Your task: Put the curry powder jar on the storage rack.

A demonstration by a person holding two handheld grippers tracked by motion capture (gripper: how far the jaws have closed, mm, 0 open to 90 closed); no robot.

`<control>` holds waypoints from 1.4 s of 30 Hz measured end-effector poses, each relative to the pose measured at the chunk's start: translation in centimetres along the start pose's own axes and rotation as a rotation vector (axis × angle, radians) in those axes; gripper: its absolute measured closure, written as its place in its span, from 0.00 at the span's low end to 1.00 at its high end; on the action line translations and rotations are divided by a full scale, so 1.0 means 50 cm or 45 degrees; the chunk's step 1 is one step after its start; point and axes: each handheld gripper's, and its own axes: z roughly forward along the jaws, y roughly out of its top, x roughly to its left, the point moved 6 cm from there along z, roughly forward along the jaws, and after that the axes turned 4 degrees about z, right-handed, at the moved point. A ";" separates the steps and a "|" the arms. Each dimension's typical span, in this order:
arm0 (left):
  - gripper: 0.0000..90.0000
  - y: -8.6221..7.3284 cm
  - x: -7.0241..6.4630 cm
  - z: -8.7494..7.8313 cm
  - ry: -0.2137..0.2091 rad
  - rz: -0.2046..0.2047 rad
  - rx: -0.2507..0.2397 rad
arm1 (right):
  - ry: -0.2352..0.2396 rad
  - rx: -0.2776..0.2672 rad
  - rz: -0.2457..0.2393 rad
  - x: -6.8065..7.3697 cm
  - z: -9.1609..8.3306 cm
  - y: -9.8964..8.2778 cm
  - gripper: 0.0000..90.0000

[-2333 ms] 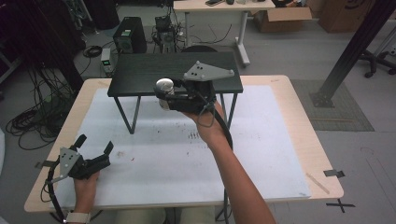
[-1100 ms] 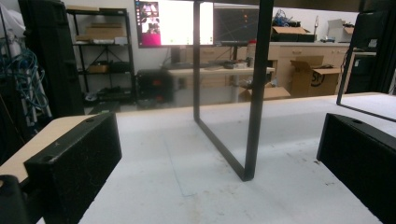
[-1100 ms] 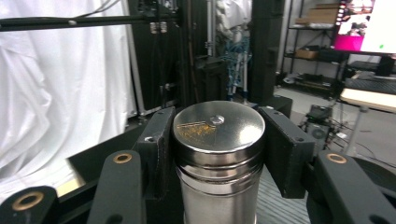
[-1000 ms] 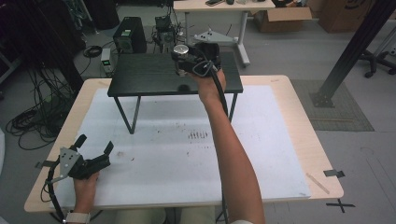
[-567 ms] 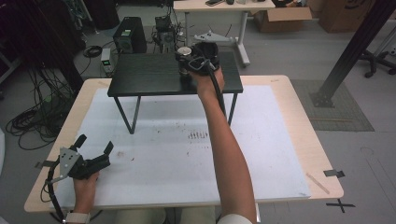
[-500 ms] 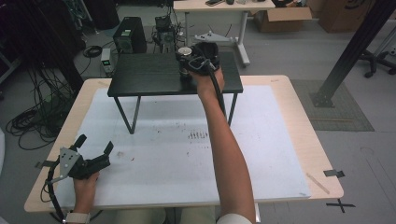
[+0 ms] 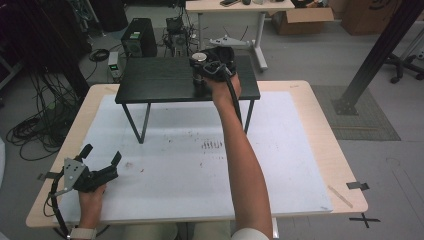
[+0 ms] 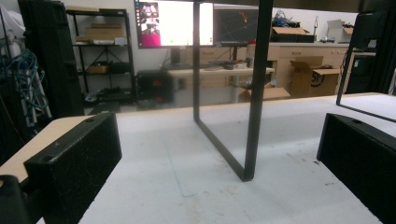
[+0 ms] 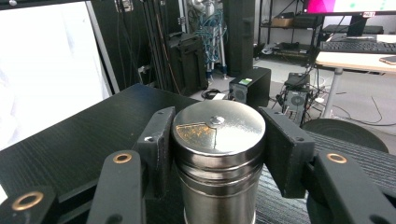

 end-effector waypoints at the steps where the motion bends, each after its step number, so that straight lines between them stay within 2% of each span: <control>1: 0.00 0.000 0.000 0.000 0.000 0.000 0.000 | 0.000 -0.001 -0.002 0.000 0.000 0.000 0.54; 6: 0.00 0.000 0.000 0.000 0.000 -0.001 -0.002 | 0.015 -0.008 0.000 0.002 -0.001 -0.002 0.52; 9: 0.00 0.000 0.000 0.000 0.000 -0.001 -0.002 | 0.023 -0.039 0.011 0.006 -0.005 0.003 0.43; 12: 0.00 0.000 0.000 0.000 0.000 -0.001 -0.001 | 0.038 -0.062 0.002 0.012 -0.012 0.008 0.41; 17: 0.00 0.000 0.000 -0.001 0.000 0.002 0.000 | 0.024 -0.095 -0.002 0.015 -0.025 0.015 0.30; 23: 0.00 0.000 0.000 -0.001 0.000 0.003 0.000 | 0.036 -0.103 0.012 0.017 -0.040 0.015 0.18; 27: 0.00 0.000 0.000 -0.001 0.001 0.001 -0.001 | 0.010 -0.121 -0.013 0.022 -0.054 0.019 0.10; 31: 0.00 0.000 0.001 -0.001 0.001 0.000 -0.003 | 0.012 -0.134 -0.052 0.028 -0.070 0.022 0.04; 42: 0.00 0.000 0.000 0.000 0.001 0.001 -0.003 | 0.057 -0.126 -0.107 0.042 -0.125 0.012 0.01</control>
